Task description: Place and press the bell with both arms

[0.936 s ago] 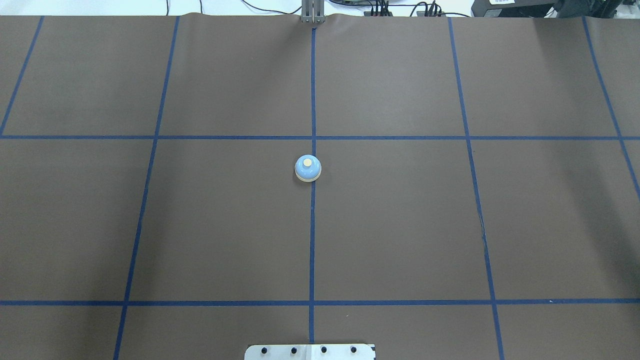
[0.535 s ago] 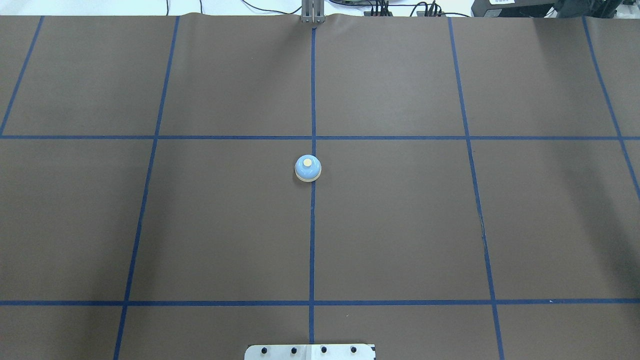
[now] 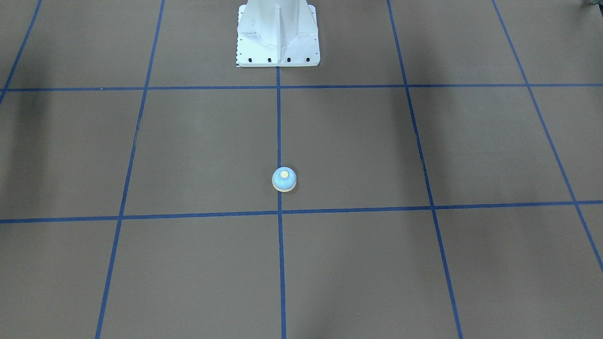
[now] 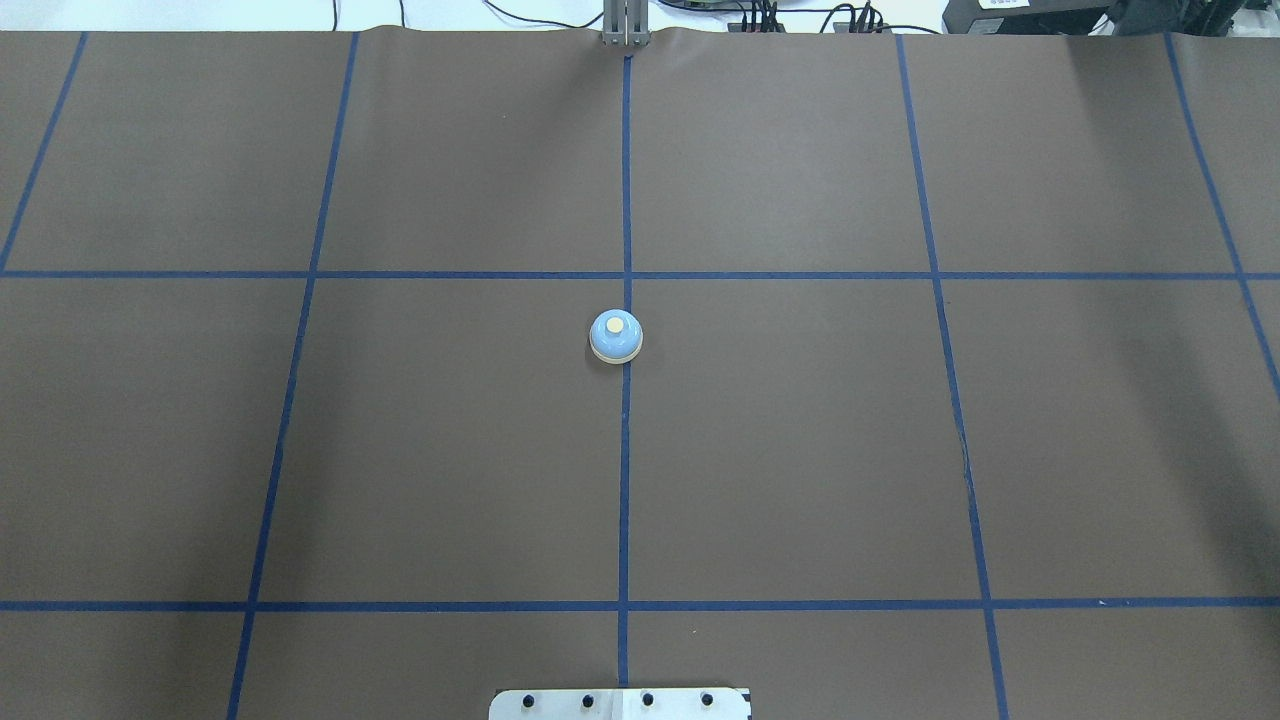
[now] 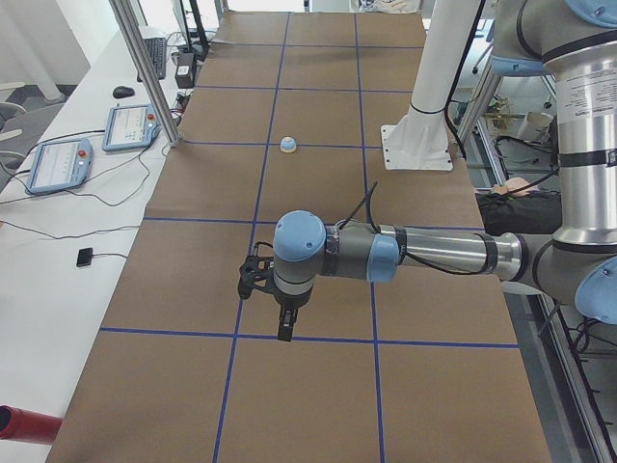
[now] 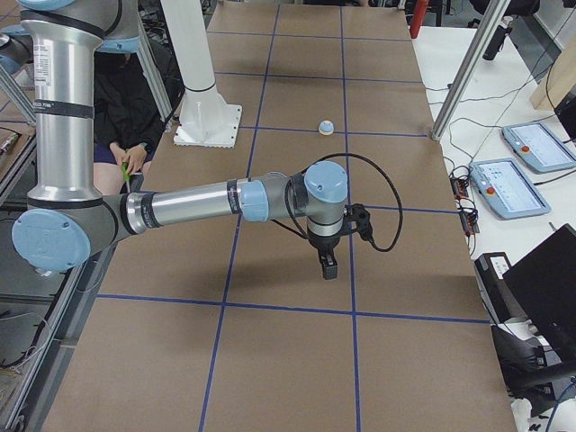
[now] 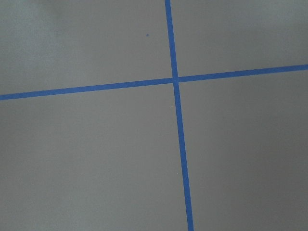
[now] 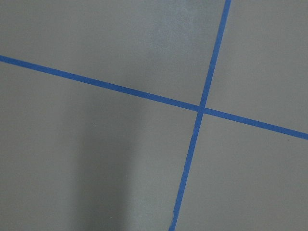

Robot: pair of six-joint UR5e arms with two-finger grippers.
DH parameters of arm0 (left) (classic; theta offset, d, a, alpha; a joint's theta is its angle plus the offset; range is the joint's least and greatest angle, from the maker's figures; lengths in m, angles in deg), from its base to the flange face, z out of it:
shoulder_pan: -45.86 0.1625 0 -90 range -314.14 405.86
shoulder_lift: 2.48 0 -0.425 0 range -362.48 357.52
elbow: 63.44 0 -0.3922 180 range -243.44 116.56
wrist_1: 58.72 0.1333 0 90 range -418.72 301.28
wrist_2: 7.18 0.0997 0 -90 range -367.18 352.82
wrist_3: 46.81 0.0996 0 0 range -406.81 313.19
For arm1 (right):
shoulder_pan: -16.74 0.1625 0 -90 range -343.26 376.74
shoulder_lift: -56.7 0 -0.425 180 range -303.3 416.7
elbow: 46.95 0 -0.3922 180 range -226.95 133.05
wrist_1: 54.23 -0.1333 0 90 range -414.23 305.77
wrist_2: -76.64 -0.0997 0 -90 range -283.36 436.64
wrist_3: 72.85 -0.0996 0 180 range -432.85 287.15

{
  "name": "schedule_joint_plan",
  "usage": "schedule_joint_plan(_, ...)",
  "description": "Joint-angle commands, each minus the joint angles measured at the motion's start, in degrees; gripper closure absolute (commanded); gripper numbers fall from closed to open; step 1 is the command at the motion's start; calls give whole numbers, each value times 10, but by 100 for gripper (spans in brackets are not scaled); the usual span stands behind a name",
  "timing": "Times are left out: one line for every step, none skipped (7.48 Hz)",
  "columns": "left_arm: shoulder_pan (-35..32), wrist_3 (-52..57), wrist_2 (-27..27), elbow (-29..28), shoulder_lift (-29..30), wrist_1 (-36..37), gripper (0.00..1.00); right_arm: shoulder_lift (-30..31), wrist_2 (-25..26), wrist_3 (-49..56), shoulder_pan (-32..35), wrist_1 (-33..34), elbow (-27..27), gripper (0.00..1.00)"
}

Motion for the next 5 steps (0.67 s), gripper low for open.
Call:
schedule_joint_plan(0, 0, 0, 0, 0, 0, 0, 0, 0, -1, 0, 0, 3, 0)
schedule_joint_plan(0, 0, 0, 0, 0, 0, 0, 0, 0, -1, 0, 0, 3, 0)
schedule_joint_plan(0, 0, 0, 0, 0, 0, 0, 0, 0, -1, 0, 0, 6, 0)
schedule_joint_plan(0, 1, 0, 0, 0, 0, 0, 0, 0, -2, 0, 0, 6, 0)
schedule_joint_plan(0, 0, 0, 0, 0, 0, 0, 0, 1, -1, 1, 0, 6, 0)
